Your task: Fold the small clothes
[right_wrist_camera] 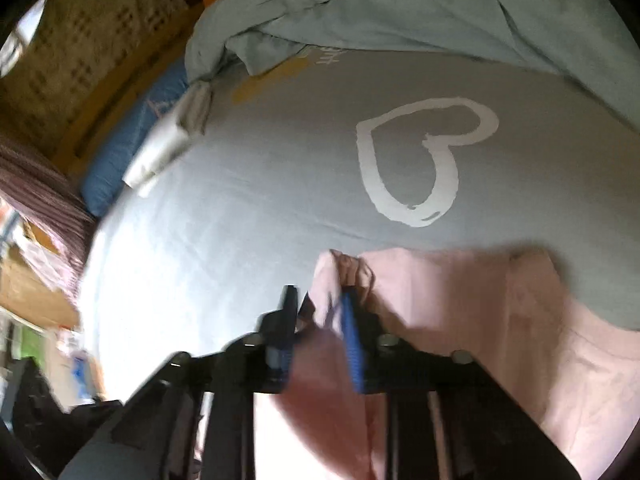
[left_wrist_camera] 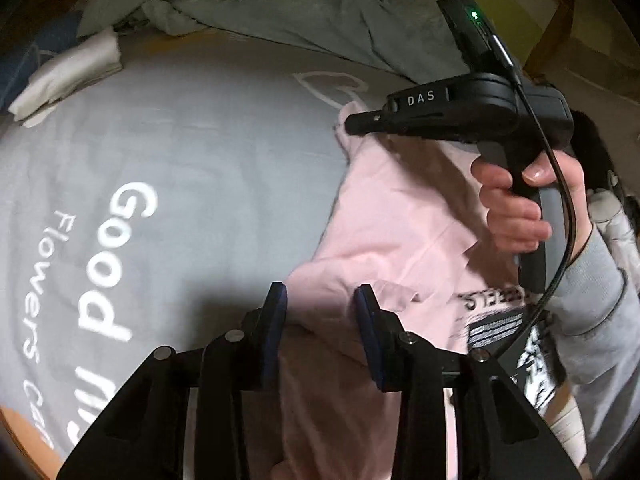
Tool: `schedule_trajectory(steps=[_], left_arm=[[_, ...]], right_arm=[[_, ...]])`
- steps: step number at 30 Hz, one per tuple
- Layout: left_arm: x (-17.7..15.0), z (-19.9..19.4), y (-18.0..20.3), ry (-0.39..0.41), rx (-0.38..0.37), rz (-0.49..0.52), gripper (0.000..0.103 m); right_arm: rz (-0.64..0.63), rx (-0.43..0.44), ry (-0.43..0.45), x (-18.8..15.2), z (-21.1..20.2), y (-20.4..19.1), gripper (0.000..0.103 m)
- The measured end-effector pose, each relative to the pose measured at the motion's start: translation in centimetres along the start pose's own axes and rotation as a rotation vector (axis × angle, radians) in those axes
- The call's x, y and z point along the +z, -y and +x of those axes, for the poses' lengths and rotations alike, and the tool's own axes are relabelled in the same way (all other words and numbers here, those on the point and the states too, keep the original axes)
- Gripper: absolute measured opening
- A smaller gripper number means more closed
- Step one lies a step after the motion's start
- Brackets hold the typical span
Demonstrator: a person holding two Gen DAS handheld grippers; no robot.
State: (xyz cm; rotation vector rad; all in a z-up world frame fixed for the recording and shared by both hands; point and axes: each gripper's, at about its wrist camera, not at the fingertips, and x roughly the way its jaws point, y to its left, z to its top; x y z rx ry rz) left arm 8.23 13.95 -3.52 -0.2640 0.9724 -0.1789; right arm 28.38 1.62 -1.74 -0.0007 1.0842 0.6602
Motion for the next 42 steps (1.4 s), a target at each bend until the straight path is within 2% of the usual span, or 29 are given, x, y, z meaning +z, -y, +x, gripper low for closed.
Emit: schedule_trajectory(steps=[6, 11, 14, 15, 16, 18, 20, 21, 23, 26, 28, 31, 33, 35, 37, 40, 42], left_arm=[[-1.6, -0.4, -1.3, -0.025, 0.01, -0.04, 0.04], [-1.8, -0.7, -0.7, -0.026, 0.041, 0.003, 0.04], [-1.2, -0.4, -0.4, -0.028, 0.048, 0.004, 0.039], [-1.2, -0.5, -0.4, -0.029, 0.047, 0.003, 0.04], [-1.2, -0.4, -0.5, -0.028, 0.044, 0.001, 0.039], [-1.1, -0.5, -0.5, -0.014, 0.03, -0.013, 0.039], [-0.7, -0.9, -0.5, 0.026, 0.03, -0.016, 0.039], [-0.6, -1.7, -0.2, 0.072, 0.04, -0.001, 0.039], [-0.4, -3.4, 0.2, 0.152, 0.042, 0.028, 0.039], [-0.1, -5.6, 0.6, 0.254, -0.01, 0.038, 0.039], [-0.2, -5.8, 0.7, 0.265, -0.034, 0.046, 0.039], [-0.4, -4.5, 0.8, 0.202, 0.016, 0.061, 0.039], [-0.7, -3.0, 0.3, 0.133, 0.04, 0.046, 0.039], [-1.0, -1.9, 0.1, 0.073, 0.054, 0.038, 0.039], [-1.2, -0.4, 0.0, 0.016, 0.094, 0.041, 0.042], [-1.6, -0.3, 0.2, 0.001, 0.103, 0.035, 0.042], [-1.6, -0.7, 0.4, 0.004, 0.105, 0.036, 0.042]], right_arm=[[0.065, -0.084, 0.101, 0.5, 0.1, 0.9, 0.001], [0.043, -0.109, 0.111, 0.9, -0.1, 1.6, 0.001], [0.037, -0.243, 0.221, 1.1, -2.9, 2.4, 0.002], [0.038, -0.264, 0.239, 1.2, -4.1, 3.0, 0.002], [0.038, -0.252, 0.242, 1.4, -5.0, 3.4, 0.006], [0.027, -0.177, 0.207, 1.3, -6.5, 4.1, 0.006], [-0.018, -0.111, 0.166, 0.2, -7.9, 4.5, 0.009], [-0.046, -0.097, 0.162, -0.8, -8.8, 4.7, 0.011], [-0.086, -0.055, 0.159, -3.2, -10.1, 4.0, 0.022], [-0.107, 0.049, 0.113, -7.0, -10.9, 3.0, 0.024], [-0.142, 0.05, 0.084, -9.0, -10.3, 2.0, 0.024], [-0.169, -0.09, 0.014, -10.6, -8.0, 1.3, 0.024], [-0.101, -0.148, -0.056, -11.2, -6.7, 2.5, 0.023], [-0.061, -0.154, -0.023, -11.4, -7.8, 3.4, 0.024], [-0.06, -0.196, -0.008, -11.9, -9.0, 4.3, 0.024], [-0.032, -0.212, -0.018, -12.8, -10.7, 6.0, 0.024], [-0.016, -0.213, 0.009, -14.0, -12.7, 7.1, 0.024]])
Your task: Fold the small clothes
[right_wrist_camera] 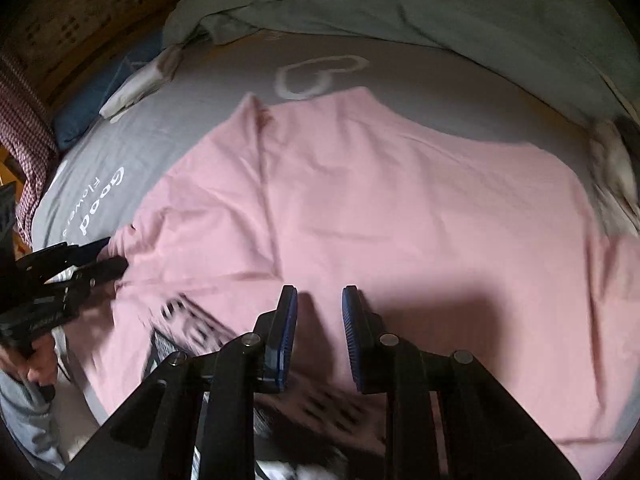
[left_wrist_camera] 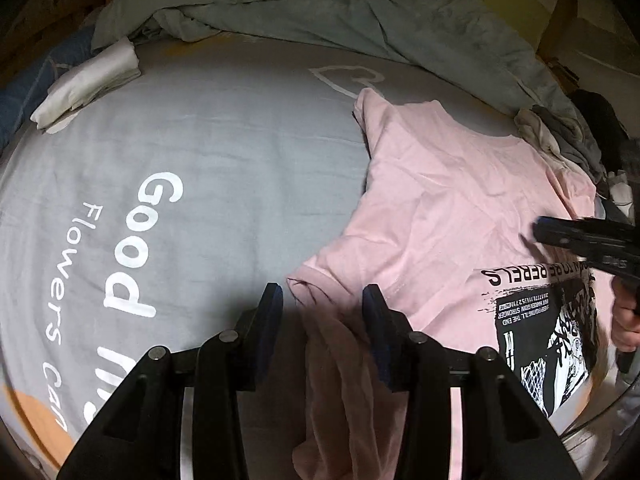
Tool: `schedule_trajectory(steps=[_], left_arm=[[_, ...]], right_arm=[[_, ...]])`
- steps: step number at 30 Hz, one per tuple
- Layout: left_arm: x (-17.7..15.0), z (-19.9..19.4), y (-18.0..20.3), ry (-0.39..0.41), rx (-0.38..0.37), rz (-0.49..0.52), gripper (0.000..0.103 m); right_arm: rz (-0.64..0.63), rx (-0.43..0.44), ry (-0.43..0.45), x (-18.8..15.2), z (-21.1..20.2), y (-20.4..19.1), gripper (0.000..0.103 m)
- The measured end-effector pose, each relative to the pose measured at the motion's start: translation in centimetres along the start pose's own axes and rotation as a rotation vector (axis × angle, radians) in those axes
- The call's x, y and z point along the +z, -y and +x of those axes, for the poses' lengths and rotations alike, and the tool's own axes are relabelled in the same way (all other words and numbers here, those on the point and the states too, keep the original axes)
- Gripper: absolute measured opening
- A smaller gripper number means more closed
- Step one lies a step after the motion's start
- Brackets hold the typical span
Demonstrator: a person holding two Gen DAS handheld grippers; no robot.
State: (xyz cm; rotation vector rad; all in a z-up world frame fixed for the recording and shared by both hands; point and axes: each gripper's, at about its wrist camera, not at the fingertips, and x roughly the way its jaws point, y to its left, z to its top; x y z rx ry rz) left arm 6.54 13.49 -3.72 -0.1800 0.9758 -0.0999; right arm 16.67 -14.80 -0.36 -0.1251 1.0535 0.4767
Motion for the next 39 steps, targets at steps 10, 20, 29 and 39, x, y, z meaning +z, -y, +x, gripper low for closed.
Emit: schedule_trajectory(steps=[10, 20, 29, 39], left_arm=[[-0.5, -7.3, 2.8, 0.355, -0.056, 0.097, 0.054], [1.1, -4.4, 13.0, 0.285, -0.208, 0.184, 0.054], [1.6, 1.6, 25.8, 0.171, -0.368, 0.243, 0.054], [-0.6, 7.0, 32.6, 0.063, -0.305, 0.334, 0.054]], right_arm=[[0.214, -0.141, 0.275, -4.4, -11.9, 11.2, 0.024], [0.423, -0.178, 0.382, -7.3, -15.5, 21.8, 0.024], [0.475, -0.095, 0.25, -9.2, -10.4, 26.1, 0.024], [0.603, 0.184, 0.254, -7.6, -6.8, 30.3, 0.029]])
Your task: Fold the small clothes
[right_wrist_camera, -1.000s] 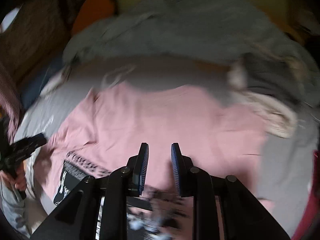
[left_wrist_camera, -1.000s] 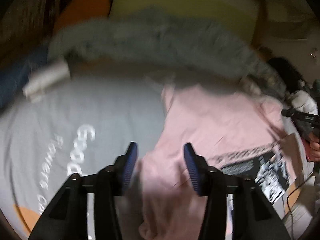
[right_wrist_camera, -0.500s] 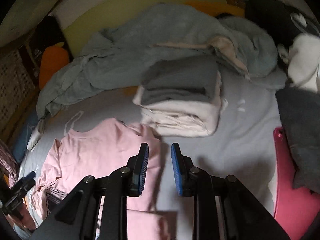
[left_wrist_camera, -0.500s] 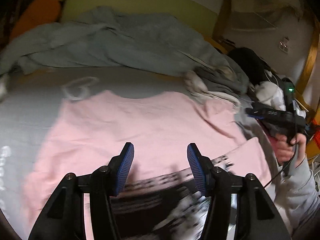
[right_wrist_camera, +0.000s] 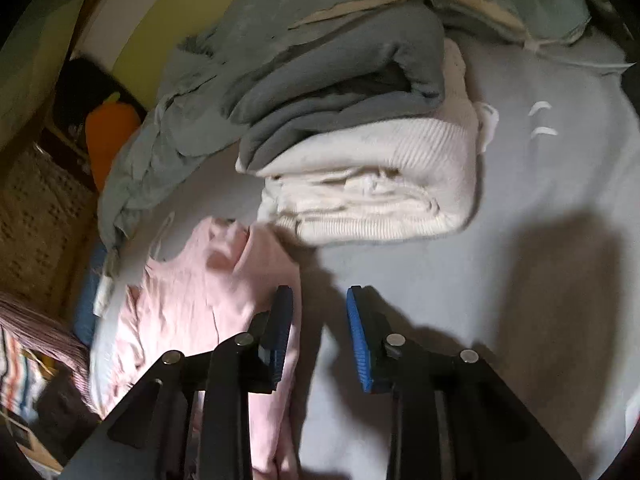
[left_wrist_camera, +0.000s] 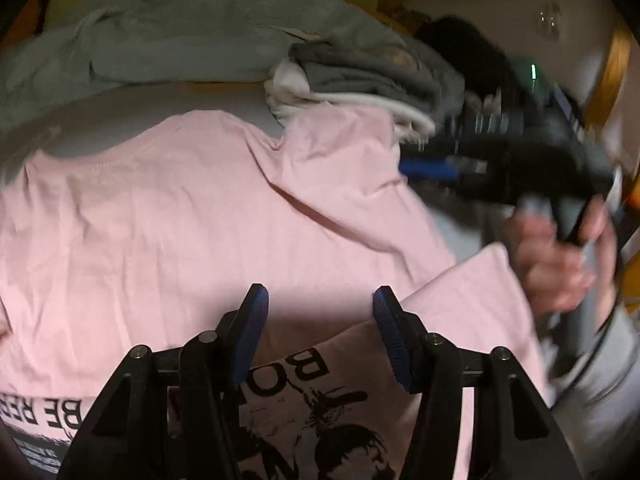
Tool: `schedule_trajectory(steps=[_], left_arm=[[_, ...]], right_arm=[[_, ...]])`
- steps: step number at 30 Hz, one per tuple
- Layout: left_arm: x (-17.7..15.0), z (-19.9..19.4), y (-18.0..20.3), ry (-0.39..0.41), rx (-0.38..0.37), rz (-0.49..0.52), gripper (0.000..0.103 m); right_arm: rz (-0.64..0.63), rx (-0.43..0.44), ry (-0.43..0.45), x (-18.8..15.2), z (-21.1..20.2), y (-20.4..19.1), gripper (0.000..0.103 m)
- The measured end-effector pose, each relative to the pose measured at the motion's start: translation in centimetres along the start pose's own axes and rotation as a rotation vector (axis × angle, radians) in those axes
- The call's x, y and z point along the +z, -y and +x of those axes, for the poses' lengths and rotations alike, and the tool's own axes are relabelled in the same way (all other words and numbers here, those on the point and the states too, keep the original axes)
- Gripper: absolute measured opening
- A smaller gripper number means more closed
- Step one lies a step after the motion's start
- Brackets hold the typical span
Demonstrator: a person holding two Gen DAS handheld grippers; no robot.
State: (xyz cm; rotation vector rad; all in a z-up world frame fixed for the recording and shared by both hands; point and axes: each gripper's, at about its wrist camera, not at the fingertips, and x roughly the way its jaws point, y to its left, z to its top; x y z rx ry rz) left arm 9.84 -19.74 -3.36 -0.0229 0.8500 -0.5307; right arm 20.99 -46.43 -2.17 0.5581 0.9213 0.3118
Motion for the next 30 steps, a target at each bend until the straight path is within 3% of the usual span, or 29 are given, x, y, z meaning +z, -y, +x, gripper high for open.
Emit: schedule_trajectory(steps=[1, 3, 6, 7, 8, 9, 12, 17, 20, 22, 24, 27, 28, 30], left_arm=[[0.1, 0.0, 0.5, 0.001, 0.015, 0.022, 0.054], [0.5, -0.2, 0.6, -0.006, -0.016, 0.027, 0.054], [1.4, -0.7, 0.0, 0.01, -0.101, -0.039, 0.054], [1.7, -0.9, -0.4, 0.021, -0.128, -0.069, 0.054], [1.7, -1.3, -1.0, 0.035, -0.142, -0.096, 0.054], [1.6, -1.6, -1.4, 0.046, -0.137, -0.113, 0.054], [0.7, -2.7, -2.5, 0.075, -0.098, -0.145, 0.053], [-1.6, -7.4, -4.6, 0.161, -0.119, -0.227, 0.054], [-2.3, -9.3, -5.4, 0.188, -0.126, -0.237, 0.054], [-2.5, -9.7, -5.5, 0.188, -0.083, -0.212, 0.054], [-2.5, -9.2, -5.5, 0.178, -0.048, -0.209, 0.054], [-2.7, -8.0, -6.1, 0.161, -0.065, -0.243, 0.054], [-2.8, -7.3, -6.1, 0.151, -0.059, -0.248, 0.054], [-3.2, -6.1, -6.2, 0.126, -0.046, -0.255, 0.054]], right_arm=[[-0.002, 0.034, -0.004, 0.2, 0.0, 0.1, 0.034], [-0.02, 0.088, -0.016, 0.5, 0.1, 0.0, 0.052], [-0.077, 0.067, -0.025, 0.6, 0.7, -0.6, 0.054], [-0.088, 0.086, -0.033, 0.6, 0.9, -0.9, 0.04], [-0.093, 0.132, -0.058, 0.4, 1.4, -1.2, 0.015], [-0.09, 0.175, -0.084, 0.2, 1.8, -1.5, 0.006], [-0.124, 0.23, -0.117, -0.8, 2.1, -3.3, 0.004], [-0.269, 0.289, -0.236, -3.9, 2.2, -8.2, 0.004], [-0.353, 0.278, -0.325, -6.1, 2.9, -10.2, 0.004], [-0.403, 0.242, -0.373, -7.6, 3.4, -11.0, 0.004], [-0.463, 0.193, -0.34, -8.2, 2.8, -11.6, 0.004], [-0.476, 0.139, -0.221, -7.3, 0.3, -11.2, 0.005], [-0.452, 0.108, -0.17, -6.7, -0.6, -10.5, 0.009], [-0.379, 0.03, -0.079, -5.5, -1.8, -9.1, 0.034]])
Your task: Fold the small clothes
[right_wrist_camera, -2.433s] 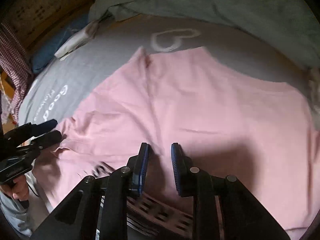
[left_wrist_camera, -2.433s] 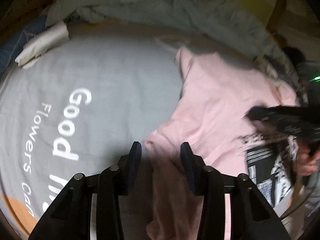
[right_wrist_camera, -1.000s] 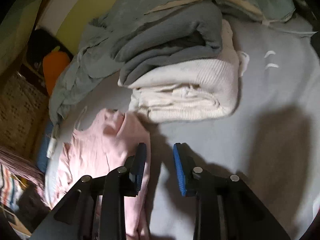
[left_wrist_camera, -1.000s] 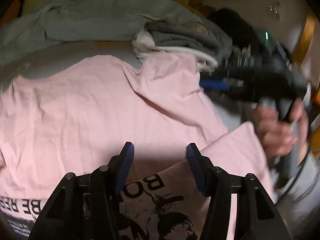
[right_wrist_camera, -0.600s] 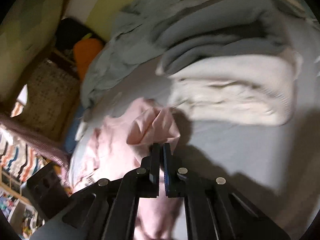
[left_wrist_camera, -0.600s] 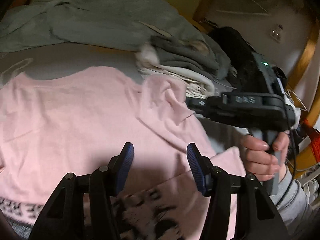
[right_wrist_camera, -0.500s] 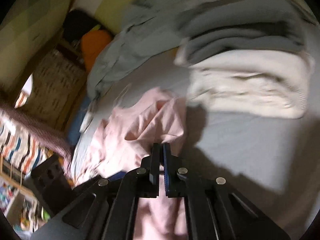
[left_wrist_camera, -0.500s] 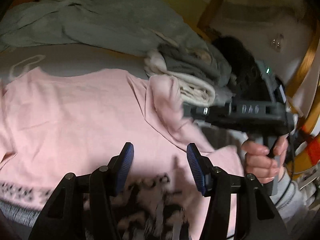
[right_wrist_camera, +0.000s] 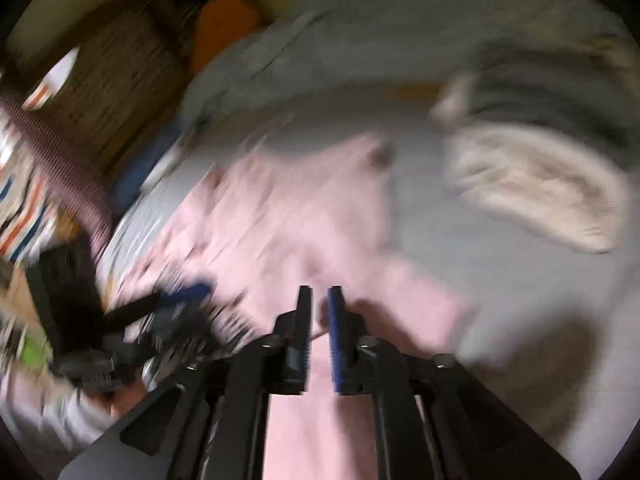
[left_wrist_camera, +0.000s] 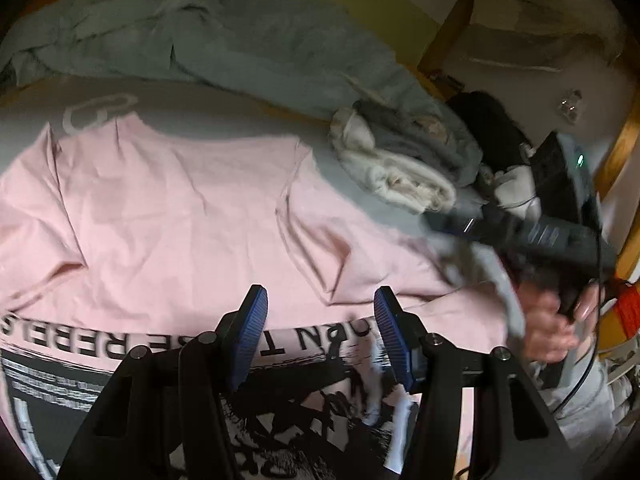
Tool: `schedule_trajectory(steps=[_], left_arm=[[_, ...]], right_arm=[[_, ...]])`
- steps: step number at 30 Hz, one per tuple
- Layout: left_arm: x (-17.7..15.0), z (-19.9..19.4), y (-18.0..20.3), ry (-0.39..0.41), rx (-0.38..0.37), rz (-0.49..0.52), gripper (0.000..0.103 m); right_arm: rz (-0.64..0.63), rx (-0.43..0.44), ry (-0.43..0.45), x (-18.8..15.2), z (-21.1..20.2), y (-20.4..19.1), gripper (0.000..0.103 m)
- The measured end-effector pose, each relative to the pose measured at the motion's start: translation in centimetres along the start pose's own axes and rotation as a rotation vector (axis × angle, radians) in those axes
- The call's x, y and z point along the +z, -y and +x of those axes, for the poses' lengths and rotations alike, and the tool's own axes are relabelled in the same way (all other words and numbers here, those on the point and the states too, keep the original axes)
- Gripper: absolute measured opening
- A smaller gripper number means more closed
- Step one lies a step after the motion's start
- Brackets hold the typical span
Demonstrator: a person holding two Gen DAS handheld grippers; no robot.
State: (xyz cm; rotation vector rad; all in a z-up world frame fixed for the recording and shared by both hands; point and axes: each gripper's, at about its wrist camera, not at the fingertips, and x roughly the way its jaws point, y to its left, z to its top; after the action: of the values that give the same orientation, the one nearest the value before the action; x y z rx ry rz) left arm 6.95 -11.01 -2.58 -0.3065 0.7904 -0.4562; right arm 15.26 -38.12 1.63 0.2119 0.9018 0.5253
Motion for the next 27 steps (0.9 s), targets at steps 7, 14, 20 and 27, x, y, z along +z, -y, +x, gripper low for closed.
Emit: schedule_trajectory(steps=[7, 14, 20, 27], left_arm=[[-1.6, 2.5, 1.9, -0.036, 0.139, 0.138, 0.058], [-1.5, 2.7, 1.7, -0.038, 0.139, 0.136, 0.058], [-1.7, 2.7, 1.7, -0.04, 0.146, 0.148, 0.06], [-1.6, 2.7, 1.7, -0.042, 0.142, 0.152, 0.061]], right_arm=[[0.183, 0.064, -0.037, 0.1, 0.9, 4.4, 0.05], [0.217, -0.051, -0.093, -0.2, 3.2, 4.0, 0.003], [0.27, -0.21, 0.085, -1.8, -2.6, 3.7, 0.002], [0.373, -0.394, 0.176, -8.8, -8.6, 3.9, 0.002]])
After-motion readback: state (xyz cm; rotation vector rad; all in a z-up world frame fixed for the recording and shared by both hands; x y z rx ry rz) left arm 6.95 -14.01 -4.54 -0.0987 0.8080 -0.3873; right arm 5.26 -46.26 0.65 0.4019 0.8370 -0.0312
